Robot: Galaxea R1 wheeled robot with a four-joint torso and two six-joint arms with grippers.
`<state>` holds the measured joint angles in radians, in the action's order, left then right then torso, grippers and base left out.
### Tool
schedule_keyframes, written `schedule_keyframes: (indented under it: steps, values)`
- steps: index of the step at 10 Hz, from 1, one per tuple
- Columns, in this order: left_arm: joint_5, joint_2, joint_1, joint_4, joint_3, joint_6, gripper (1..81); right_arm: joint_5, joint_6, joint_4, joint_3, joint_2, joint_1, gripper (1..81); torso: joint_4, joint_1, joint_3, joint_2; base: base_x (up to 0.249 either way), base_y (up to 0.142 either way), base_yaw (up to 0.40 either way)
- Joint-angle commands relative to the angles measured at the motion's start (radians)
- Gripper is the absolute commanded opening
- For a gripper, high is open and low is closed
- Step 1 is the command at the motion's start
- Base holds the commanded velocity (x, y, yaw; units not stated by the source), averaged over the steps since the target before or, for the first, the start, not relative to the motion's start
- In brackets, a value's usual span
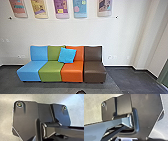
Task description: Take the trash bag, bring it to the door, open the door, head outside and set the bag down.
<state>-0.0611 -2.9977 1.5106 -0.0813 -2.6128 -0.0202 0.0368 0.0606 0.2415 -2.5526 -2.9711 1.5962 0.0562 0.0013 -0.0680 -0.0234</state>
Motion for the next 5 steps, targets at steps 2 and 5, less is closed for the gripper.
schedule_keyframes:
  steps: [2,5]
  values:
    - [0.05,0.003,-0.045,-0.003,0.006,0.006,81.1,-0.055,0.01,-0.001,0.005,0.001,-0.029,81.1,0.0,0.0,0.0,0.0,0.146,0.0,0.0]
    - [0.05,0.005,-0.042,0.002,0.006,0.006,81.1,-0.055,0.01,-0.005,0.005,0.001,-0.026,81.1,0.0,0.0,0.0,0.0,0.13,0.0,0.0]
